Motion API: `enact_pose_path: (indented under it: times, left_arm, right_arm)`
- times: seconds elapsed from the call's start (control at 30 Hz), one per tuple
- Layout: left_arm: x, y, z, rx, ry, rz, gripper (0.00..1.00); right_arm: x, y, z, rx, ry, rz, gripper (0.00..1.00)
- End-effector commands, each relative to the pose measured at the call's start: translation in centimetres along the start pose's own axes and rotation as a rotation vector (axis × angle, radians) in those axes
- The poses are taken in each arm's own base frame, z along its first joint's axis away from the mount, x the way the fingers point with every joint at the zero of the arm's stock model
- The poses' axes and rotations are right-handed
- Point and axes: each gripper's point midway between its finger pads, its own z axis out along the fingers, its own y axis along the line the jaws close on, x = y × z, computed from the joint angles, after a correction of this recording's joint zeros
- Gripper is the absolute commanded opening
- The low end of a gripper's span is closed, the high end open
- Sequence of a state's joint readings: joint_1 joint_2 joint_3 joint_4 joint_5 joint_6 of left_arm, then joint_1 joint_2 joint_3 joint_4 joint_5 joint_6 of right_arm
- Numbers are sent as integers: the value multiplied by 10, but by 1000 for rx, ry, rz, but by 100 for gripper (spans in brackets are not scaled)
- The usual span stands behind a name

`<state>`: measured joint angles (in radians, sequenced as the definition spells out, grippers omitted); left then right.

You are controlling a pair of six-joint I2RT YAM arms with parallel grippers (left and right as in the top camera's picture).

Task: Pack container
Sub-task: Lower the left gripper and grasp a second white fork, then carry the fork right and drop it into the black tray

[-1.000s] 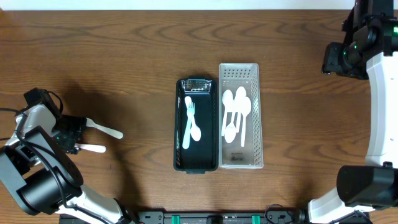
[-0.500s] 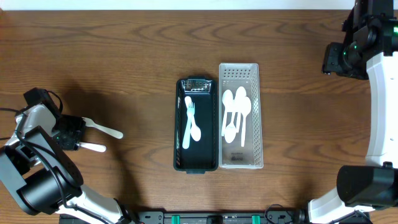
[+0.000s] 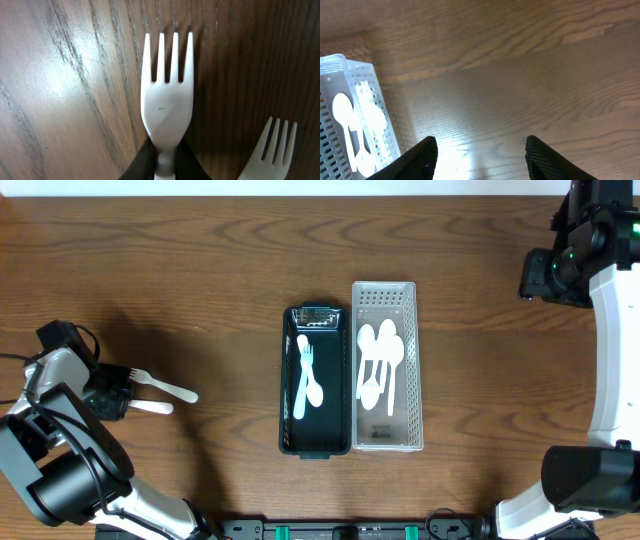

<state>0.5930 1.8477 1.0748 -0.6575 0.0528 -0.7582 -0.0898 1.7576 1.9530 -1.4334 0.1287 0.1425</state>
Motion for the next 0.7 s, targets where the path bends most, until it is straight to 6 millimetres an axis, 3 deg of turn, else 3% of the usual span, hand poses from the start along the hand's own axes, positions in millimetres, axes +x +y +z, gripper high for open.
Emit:
enact_pose_path:
  times: [0.0, 0.1, 0.17, 0.33, 0.43, 0.5, 0.6, 0.67]
  left_arm:
    - [10, 16, 21, -72, 43, 16, 6]
    - [7, 5, 2, -43, 19, 90, 6]
    - [6, -8, -22, -9, -13, 159, 6]
    - [26, -61, -121, 171, -176, 413, 6]
    - [63, -92, -189, 311, -273, 581, 6]
    - [93, -108, -224, 401, -311, 672, 6]
    - [147, -125, -257, 515, -329, 813, 6]
    - [186, -132, -264, 568, -304, 885, 6]
  right_arm:
    - [-1, -4, -2, 15, -9, -13, 60]
    - [-1, -4, -2, 14, -9, -13, 60]
    - [-1, -4, -2, 14, -9, -13, 60]
    - [-1, -4, -2, 14, -8, -13, 60]
    - [-1, -4, -2, 14, -8, -13, 60]
    - [-1, -4, -2, 14, -8, -13, 59]
    - [-1, -4, -2, 14, -7, -13, 60]
    - [0, -4, -2, 14, -6, -13, 60]
